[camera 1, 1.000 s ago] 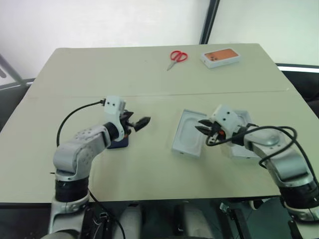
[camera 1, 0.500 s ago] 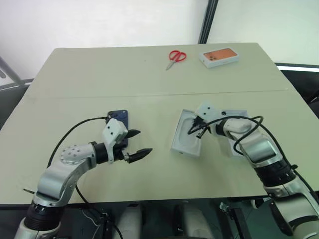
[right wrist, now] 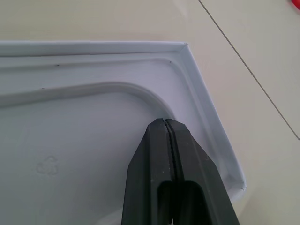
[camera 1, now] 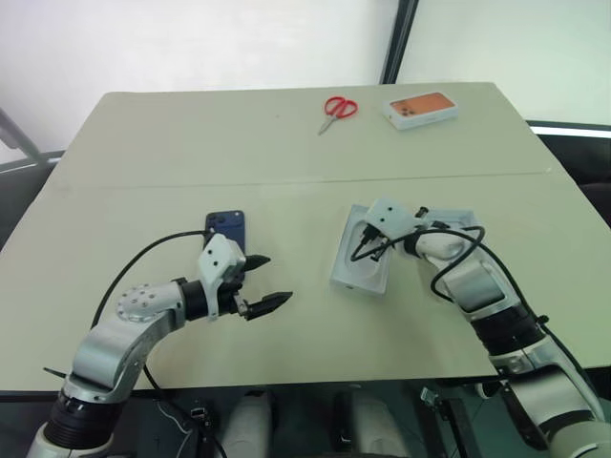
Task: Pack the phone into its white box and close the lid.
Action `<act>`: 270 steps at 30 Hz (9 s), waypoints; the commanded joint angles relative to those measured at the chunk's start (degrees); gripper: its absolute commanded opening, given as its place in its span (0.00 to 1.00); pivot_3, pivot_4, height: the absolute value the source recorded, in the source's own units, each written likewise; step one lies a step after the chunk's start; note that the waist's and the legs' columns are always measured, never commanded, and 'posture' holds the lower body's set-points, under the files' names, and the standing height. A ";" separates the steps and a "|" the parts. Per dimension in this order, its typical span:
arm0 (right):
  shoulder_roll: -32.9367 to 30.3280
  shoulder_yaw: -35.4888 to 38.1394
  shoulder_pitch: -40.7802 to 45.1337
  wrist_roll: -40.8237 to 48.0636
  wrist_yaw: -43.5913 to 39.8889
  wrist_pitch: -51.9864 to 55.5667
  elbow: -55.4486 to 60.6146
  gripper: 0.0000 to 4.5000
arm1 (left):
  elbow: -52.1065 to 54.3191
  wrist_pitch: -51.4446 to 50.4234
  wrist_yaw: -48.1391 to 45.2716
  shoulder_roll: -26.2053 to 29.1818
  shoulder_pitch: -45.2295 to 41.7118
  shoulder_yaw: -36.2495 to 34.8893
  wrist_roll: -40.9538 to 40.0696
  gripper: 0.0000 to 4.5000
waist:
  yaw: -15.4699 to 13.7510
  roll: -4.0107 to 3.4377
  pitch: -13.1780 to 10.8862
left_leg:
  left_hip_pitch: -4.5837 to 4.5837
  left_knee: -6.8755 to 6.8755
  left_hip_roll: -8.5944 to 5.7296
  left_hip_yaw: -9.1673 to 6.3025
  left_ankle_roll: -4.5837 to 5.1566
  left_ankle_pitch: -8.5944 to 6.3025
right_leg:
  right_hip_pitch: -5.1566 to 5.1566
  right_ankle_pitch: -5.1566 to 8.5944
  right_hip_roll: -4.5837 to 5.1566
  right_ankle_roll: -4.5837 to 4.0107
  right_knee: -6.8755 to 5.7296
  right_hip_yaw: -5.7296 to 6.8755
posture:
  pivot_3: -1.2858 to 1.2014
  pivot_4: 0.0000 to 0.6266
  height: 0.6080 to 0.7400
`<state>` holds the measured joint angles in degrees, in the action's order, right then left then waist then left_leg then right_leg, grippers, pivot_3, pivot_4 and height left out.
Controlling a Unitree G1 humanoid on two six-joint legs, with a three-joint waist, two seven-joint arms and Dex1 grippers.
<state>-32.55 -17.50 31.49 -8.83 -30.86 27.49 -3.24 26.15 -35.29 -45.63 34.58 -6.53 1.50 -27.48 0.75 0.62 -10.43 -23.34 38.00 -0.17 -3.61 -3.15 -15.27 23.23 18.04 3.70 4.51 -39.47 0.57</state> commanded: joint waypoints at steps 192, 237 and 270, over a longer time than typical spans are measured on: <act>-9.44 11.24 -4.67 8.39 -23.15 -4.82 17.46 0.00 | -13.28 -46.06 68.24 -53.44 -24.02 -32.93 -43.68 0.00 | -0.46 0.67 -0.04 | -0.06 0.07 -0.10 0.12 -0.11 0.00 | 0.10 -0.27 0.13 0.48 0.28 -0.30 | 0.52 0.24 0.68; -10.98 10.33 -5.31 7.86 -21.33 -6.90 15.67 0.00 | -20.53 -23.59 80.72 -35.17 -18.44 -8.02 -69.66 0.52 | -1.41 0.66 -0.04 | -0.06 0.12 -0.18 0.14 -0.38 0.16 | 0.09 -0.27 0.11 0.48 0.31 -0.34 | 0.52 0.24 0.68; -14.09 6.45 -4.56 7.23 -26.50 -6.37 18.71 0.00 | -1.57 -10.22 26.22 10.10 -9.08 5.78 -21.28 0.99 | -1.48 0.43 -0.09 | -0.08 0.03 -0.11 0.21 -0.03 -0.03 | 0.09 -0.26 0.10 0.45 0.38 -0.36 | 0.52 0.24 0.68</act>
<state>-45.41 -11.59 27.09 -1.46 -56.20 22.08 12.57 22.52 -47.41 -16.52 44.23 -14.54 6.22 -51.93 -0.72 1.05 -10.52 -23.43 38.02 -0.27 -3.41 -3.16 -15.32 23.32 17.78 3.81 4.96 -39.07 0.20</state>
